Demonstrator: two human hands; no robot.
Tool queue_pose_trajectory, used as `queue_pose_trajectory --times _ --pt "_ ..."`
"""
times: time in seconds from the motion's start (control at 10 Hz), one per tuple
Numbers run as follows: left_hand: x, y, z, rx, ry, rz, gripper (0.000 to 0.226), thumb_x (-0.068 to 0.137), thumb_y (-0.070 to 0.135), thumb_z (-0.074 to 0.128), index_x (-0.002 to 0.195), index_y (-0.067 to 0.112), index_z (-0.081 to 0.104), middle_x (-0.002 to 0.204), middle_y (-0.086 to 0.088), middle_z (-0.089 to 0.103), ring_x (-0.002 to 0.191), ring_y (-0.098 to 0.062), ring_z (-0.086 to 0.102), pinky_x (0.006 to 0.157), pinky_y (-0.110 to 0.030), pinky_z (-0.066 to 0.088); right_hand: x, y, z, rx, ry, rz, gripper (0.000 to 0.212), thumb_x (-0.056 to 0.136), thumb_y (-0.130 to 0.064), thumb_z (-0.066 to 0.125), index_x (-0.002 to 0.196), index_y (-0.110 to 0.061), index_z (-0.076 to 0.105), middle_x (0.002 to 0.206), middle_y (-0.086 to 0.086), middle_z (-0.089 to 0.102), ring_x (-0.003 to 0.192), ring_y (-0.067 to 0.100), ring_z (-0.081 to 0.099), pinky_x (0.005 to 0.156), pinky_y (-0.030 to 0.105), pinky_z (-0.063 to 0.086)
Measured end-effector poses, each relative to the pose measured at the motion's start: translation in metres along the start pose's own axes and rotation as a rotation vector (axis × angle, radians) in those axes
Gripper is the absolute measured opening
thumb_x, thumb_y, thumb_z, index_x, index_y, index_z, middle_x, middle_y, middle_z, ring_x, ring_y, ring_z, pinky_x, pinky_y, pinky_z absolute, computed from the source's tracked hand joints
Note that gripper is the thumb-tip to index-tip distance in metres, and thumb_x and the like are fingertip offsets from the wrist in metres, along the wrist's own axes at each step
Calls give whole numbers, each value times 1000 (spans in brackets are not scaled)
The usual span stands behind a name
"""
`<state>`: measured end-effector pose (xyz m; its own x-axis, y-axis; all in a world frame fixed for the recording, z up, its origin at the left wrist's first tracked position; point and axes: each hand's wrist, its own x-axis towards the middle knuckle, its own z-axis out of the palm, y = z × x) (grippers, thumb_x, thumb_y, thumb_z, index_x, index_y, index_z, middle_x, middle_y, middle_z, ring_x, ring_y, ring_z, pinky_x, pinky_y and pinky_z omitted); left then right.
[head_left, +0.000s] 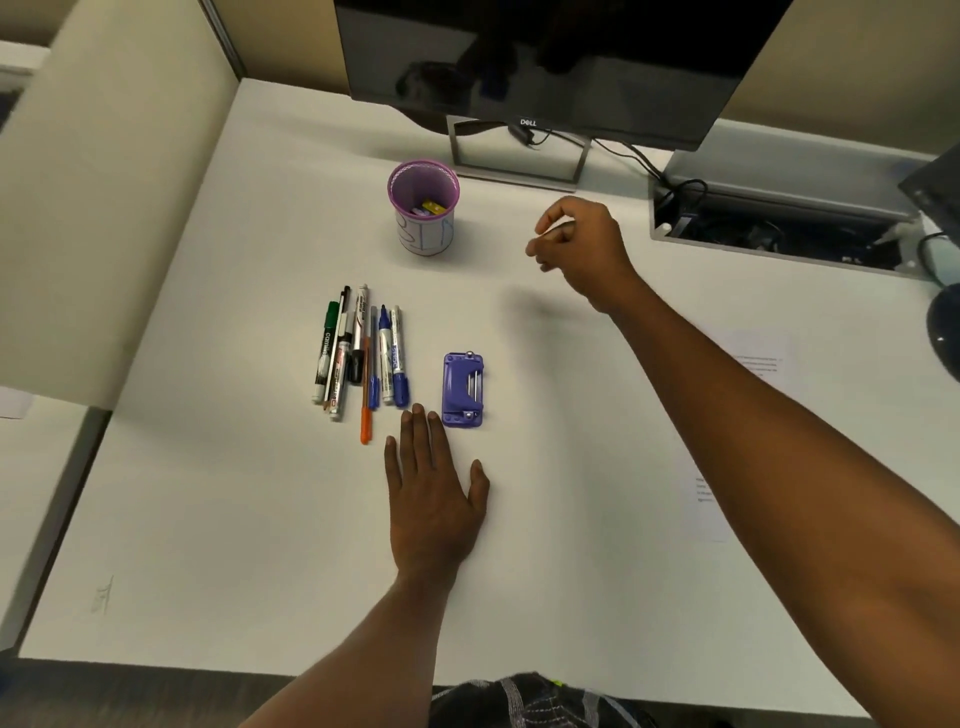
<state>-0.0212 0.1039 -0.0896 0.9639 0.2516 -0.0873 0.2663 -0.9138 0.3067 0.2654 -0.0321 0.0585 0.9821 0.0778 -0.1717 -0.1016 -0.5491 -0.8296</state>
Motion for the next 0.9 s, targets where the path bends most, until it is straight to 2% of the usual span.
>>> queue_pose_trajectory --times 0.1,0.2,0.3,0.4,0.5,0.6,0.7,0.9 --pt "-1 1 -1 -20 -10 -9 86 101 51 40 167 7 6 177 -10 3 164 -23 -2 133 -48 10 24 -37 25 -97 -15 -129 12 89 -1 72 100 2 75 90 19 77 73 25 71 74 33 64" --pt "-2 2 -1 -39 -34 -9 88 101 53 41 167 10 3 177 -8 -1 164 -22 -5 132 -45 6 44 -67 49 -250 -21 -228 12 92 -10 73 102 -6 78 94 11 77 75 17 69 72 21 60" --pt "-1 2 -1 -47 -62 -31 88 101 56 40 167 13 1 177 -6 -4 164 -19 -9 131 -42 1 61 -86 68 -382 -45 -299 16 93 -14 72 106 -8 79 102 8 77 88 15 67 82 25 57" --pt "2 2 0 -51 -84 -56 86 102 59 35 168 16 -1 177 -4 -7 163 -19 -12 130 -41 -2 72 -99 84 -492 -92 -329 17 94 -12 70 106 -5 79 106 11 76 98 21 69 85 27 57" --pt "3 2 -2 -67 -97 -55 85 102 58 34 168 16 0 177 -4 -5 164 -20 -7 130 -41 -4 83 -104 94 -619 -150 -291 20 97 -9 64 111 -3 77 111 15 75 104 26 68 92 33 58" --pt "3 1 -4 -83 -114 -56 85 102 59 32 167 17 -3 177 -4 -7 164 -20 -6 130 -41 -3 88 -106 97 -669 -138 -301 22 98 -6 61 113 -3 77 112 15 75 104 28 68 94 38 59" --pt "4 1 -4 -77 -111 -64 85 102 58 33 167 16 0 177 -5 -4 164 -21 -3 129 -43 0 87 -103 99 -639 -66 -319 18 96 -8 65 111 -6 76 110 12 74 99 25 69 89 34 60" --pt "3 2 -9 -100 -100 -61 84 102 61 26 166 18 -9 176 -2 -13 163 -20 -11 129 -41 -4 66 -83 91 -468 96 -287 16 100 -12 59 104 -8 74 102 11 72 88 18 63 83 34 59"
